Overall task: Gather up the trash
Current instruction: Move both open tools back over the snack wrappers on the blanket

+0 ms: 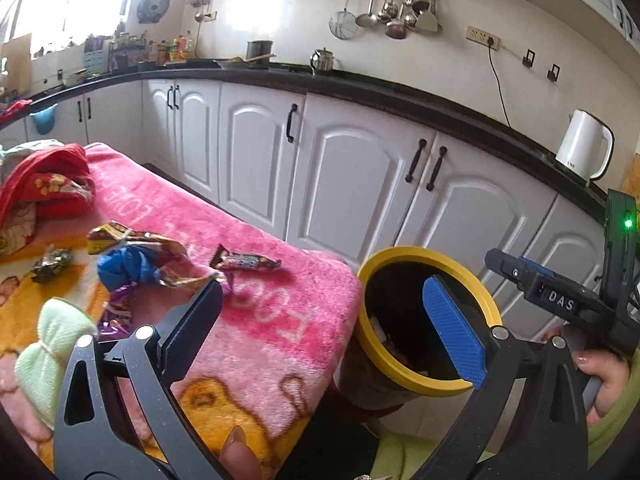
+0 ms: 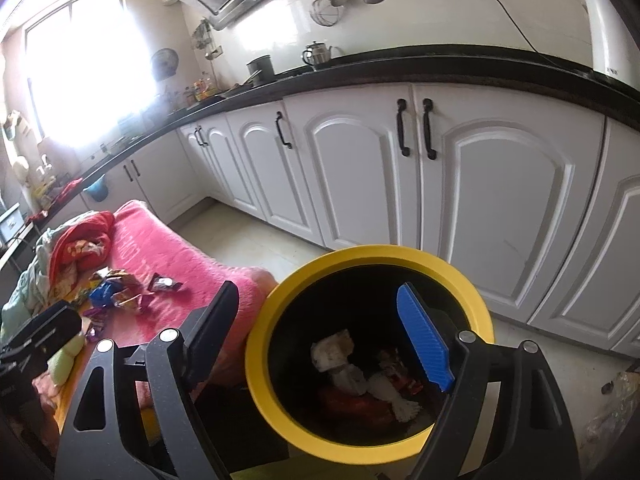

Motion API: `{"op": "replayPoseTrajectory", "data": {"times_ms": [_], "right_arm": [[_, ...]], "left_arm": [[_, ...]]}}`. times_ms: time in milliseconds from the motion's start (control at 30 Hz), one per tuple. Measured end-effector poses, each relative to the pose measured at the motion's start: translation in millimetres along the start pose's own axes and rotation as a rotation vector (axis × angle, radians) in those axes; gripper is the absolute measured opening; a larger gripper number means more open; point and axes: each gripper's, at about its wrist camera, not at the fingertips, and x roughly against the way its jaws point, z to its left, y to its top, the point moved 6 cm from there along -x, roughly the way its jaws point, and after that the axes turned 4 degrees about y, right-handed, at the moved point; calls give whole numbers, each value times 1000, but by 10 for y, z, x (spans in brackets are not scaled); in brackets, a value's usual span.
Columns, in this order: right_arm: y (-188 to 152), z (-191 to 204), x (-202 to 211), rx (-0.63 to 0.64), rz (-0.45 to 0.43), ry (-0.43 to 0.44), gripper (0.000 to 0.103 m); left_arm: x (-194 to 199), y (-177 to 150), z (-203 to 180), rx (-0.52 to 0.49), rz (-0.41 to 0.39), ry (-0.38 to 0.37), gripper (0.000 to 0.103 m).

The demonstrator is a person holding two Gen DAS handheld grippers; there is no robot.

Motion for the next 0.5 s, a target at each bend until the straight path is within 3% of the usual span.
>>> {"op": "replayPoseTrajectory", "data": {"times_ms": [500], "right_arm": [[61,575,121,86,-8,83,82]], "left_arm": [[263,147,406,53,-67,40,92]]}}
